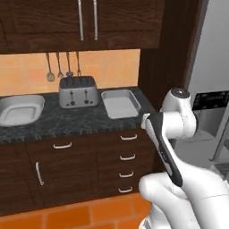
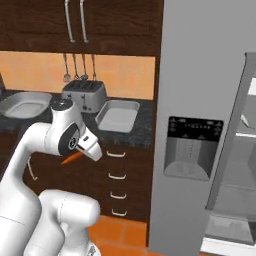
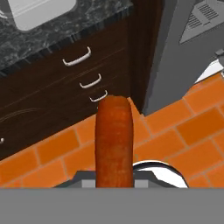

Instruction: Place one carrot and one fish in each tupperware on the nearby counter, to pack two identical lunches.

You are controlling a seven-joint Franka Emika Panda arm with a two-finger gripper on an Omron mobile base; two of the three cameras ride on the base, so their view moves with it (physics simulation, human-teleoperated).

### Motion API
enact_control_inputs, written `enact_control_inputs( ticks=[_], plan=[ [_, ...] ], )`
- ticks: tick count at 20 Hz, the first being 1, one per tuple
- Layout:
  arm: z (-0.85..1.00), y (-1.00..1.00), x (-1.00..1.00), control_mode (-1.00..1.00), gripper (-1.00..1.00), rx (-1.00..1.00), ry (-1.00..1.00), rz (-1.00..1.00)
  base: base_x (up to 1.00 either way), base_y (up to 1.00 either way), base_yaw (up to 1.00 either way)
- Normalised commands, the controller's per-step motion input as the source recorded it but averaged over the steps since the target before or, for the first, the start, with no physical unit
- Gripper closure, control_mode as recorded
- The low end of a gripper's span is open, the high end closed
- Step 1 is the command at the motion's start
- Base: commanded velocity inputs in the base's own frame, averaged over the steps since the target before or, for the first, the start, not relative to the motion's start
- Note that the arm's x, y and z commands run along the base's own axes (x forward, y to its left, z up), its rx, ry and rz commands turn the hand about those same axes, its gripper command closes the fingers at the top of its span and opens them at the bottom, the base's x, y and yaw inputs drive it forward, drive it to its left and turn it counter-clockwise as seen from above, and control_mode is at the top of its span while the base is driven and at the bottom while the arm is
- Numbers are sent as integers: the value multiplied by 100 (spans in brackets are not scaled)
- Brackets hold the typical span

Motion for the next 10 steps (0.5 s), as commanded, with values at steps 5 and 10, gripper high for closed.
enact_control_inputs(
  ticks=[5, 10],
  plan=[
    [0, 0, 0, 100, 100, 0, 0, 0, 100, 24, -1],
    [0, 0, 0, 100, 100, 0, 0, 0, 100, 0, -6]
  ],
)
